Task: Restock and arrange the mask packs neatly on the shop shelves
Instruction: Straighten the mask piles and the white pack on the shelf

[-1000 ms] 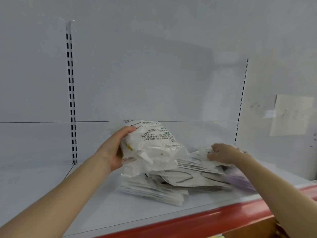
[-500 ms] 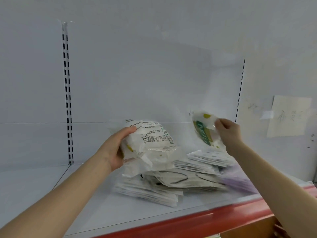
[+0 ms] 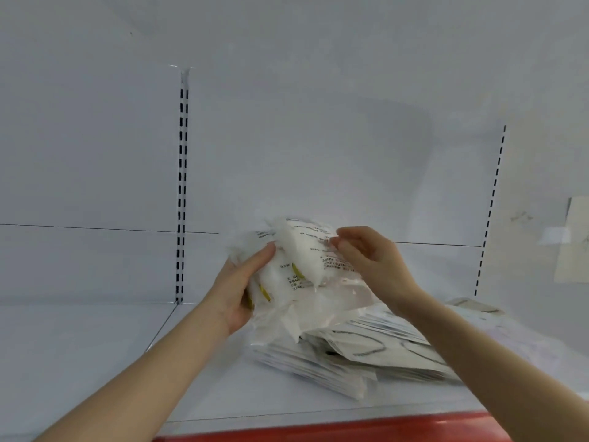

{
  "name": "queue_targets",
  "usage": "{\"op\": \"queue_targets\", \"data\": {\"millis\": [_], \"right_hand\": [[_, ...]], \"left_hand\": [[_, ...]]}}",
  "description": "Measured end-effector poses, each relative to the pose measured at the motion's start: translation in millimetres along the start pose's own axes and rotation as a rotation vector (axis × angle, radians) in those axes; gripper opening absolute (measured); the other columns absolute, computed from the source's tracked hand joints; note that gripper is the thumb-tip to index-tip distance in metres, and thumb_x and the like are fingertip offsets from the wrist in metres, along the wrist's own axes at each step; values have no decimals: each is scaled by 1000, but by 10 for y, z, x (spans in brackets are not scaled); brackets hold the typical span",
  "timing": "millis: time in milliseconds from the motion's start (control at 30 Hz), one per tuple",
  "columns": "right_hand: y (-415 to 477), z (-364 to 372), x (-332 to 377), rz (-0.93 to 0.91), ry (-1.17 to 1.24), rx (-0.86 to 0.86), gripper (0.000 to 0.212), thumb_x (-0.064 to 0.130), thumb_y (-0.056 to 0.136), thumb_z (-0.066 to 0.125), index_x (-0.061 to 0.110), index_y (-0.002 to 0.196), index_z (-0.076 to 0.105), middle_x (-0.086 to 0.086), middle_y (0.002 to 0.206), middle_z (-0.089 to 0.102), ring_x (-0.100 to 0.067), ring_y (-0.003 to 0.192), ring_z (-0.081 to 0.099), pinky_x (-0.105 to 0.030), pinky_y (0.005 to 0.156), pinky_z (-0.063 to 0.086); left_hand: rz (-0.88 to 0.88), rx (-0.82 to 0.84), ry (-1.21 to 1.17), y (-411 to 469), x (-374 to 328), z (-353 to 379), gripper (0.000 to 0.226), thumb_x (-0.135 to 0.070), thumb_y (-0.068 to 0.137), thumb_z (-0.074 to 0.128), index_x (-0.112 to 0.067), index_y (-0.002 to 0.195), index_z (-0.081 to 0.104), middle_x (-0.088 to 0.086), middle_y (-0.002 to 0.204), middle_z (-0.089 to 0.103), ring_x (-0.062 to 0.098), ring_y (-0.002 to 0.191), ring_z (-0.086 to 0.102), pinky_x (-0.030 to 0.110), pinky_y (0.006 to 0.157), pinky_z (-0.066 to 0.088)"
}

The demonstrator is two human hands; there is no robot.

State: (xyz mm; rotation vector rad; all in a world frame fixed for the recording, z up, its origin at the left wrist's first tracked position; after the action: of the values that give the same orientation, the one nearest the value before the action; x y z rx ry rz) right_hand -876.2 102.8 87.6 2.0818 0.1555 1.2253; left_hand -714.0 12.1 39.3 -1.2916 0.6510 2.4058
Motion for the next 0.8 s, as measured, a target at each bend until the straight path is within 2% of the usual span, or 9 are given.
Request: {"op": "queue_targets", "data": {"millis": [33, 133, 200, 267, 300, 367, 567, 700, 800], "right_hand": [[34, 1, -36, 18, -43, -37, 21, 19, 86, 65, 25, 104, 58, 8, 108, 63, -10, 111, 58, -23, 89, 46], [112, 62, -146, 221, -78, -5, 78, 36, 71, 77, 22, 137, 38, 5, 137, 43, -15, 127, 42, -31, 100, 39], [111, 182, -151, 393, 79, 134, 95, 46, 63, 74, 20, 143, 31, -2, 138, 45, -20, 117, 52, -30, 88, 46], [97, 382, -64, 435, 294, 356, 72, 44, 68, 64, 14, 131, 48, -1, 111, 67, -16, 89, 67, -26, 66, 53], [86, 490, -20, 433, 370, 444, 57, 43, 72, 59, 13, 121, 56, 0, 97, 72, -14, 79, 70, -23, 60, 53], [51, 695, 66, 446, 487, 561, 44, 43, 76, 53, 16, 108, 61, 1, 85, 73, -13, 72, 70, -21, 55, 53], [-70, 1408, 444, 421, 574, 598, 50, 44, 73, 57, 19, 116, 60, 1, 93, 73, -14, 78, 71, -22, 57, 54], [-216, 2029, 765, 366, 618, 562, 50, 41, 72, 62, 19, 116, 61, -3, 102, 73, -18, 86, 71, -26, 61, 56], [-417, 2696, 1106, 350, 657, 534, 54, 40, 65, 68, 17, 114, 61, -4, 100, 73, -20, 85, 71, -28, 60, 56]], "left_hand": [[16, -5, 4, -29, -24, -18, 50, -23, 67, 68, -11, 115, 63, 13, 108, 70, 28, 95, 68, 47, 79, 56], [63, -27, 23, -111, -129, -79, 44, -23, 65, 69, -13, 108, 66, 10, 101, 72, 23, 86, 70, 38, 73, 58], [82, -35, 31, -183, -221, -135, 41, -25, 64, 69, -14, 104, 68, 9, 97, 73, 21, 82, 71, 35, 66, 59], [77, -49, 59, -274, -316, -188, 41, -29, 64, 68, -15, 102, 68, 8, 93, 74, 20, 79, 72, 32, 60, 58], [64, -56, 75, -330, -370, -216, 44, -32, 64, 68, -15, 104, 68, 8, 94, 74, 21, 79, 72, 31, 59, 57], [34, -68, 99, -441, -484, -290, 48, -37, 66, 67, -16, 109, 67, 9, 99, 73, 22, 81, 71, 33, 62, 59], [74, -180, 171, -926, -942, -769, 45, -45, 73, 65, -19, 109, 67, 7, 102, 73, 22, 87, 71, 36, 71, 59], [269, -474, 295, -1360, -1371, -1334, 54, -44, 70, 73, -11, 111, 62, 8, 100, 72, 23, 87, 70, 31, 66, 55], [346, -680, 338, -1883, -1763, -1932, 47, -42, 71, 75, -12, 99, 54, 4, 94, 67, 15, 76, 66, 27, 62, 51]]}}
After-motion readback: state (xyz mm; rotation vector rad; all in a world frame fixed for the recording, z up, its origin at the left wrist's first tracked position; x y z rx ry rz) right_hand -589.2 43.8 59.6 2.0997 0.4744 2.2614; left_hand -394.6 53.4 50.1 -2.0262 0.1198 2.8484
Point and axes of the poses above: each hand's wrist, its own y-axis towards the middle knuckle, its own z-axis out of the palm, x = y × z, the point moved 5 cm from there along y, towards the middle knuckle
